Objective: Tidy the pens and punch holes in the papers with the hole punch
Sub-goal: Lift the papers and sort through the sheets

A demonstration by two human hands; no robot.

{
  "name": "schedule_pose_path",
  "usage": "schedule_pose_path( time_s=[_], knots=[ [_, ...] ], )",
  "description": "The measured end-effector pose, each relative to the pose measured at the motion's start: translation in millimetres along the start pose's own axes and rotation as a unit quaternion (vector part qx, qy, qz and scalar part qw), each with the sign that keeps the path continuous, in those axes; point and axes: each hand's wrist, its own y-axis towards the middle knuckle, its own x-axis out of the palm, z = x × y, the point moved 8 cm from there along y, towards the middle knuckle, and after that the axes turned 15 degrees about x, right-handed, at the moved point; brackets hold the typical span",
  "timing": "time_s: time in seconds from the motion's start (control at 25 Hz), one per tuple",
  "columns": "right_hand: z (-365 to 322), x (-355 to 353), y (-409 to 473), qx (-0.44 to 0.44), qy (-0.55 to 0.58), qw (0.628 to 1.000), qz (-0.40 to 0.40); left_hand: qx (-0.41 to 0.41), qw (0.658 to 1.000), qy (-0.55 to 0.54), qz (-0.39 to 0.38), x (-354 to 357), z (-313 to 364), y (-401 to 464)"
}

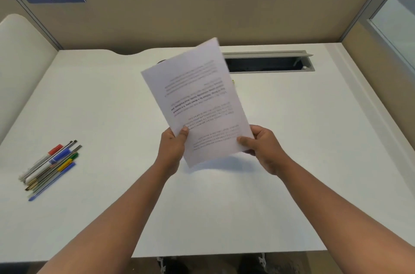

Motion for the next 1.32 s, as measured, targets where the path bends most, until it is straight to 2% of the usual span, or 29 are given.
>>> schedule_pose_path(
  time_s=[0.16,0.28,0.44,0.52,0.64,0.72,0.8,0.92,1.0,1.12,1.32],
  knots=[
    [14.1,15.7,1.4,0.042,0.229,0.971,-0.046,-0.054,0.985,-0.16,0.034,21.3,-5.5,-9.4],
    [24.2,31.1,3.1,0.028,0.269,0.963,-0.026,-0.074,0.975,-0.207,0.034,43.3,-11.5,-21.8],
    [20.9,21.4,1.1,0.001,0.221,0.975,0.033,-0.076,0.974,-0.211,0.021,44.3,-18.8,-26.4],
    [10.8,8.3,-1.3,-0.014,0.17,0.984,0.046,-0.07,0.982,-0.17,0.051,24.9,-19.2,-17.7],
    [-9.1,-13.5,-6.7,-0.04,0.07,0.994,0.067,-0.046,0.986,-0.079,0.142,-22.5,-9.3,1.6],
    [-21.7,-24.7,-10.3,-0.056,0.0,0.996,0.07,-0.014,0.987,0.046,0.156,-53.1,6.0,14.9],
    [-30.7,-31.4,-13.7,-0.064,-0.057,0.995,0.055,0.029,0.987,0.117,0.109,-68.1,22.3,30.2],
    [-36.8,-31.1,-17.4,-0.064,-0.13,0.989,0.022,0.046,0.994,0.088,-0.052,-57.0,30.7,46.9],
    [-35.6,-28.6,-17.1,-0.063,-0.163,0.984,0.02,0.04,0.991,0.075,-0.099,-48.2,30.0,44.9],
    [-29.1,-30.4,-14.9,-0.063,-0.164,0.983,0.054,0.045,0.994,0.065,-0.076,-42.6,26.5,35.1],
    [-21.3,-31.1,-14.6,-0.114,-0.139,0.974,0.14,0.086,0.994,0.071,-0.016,-32.4,23.5,21.1]
  ],
)
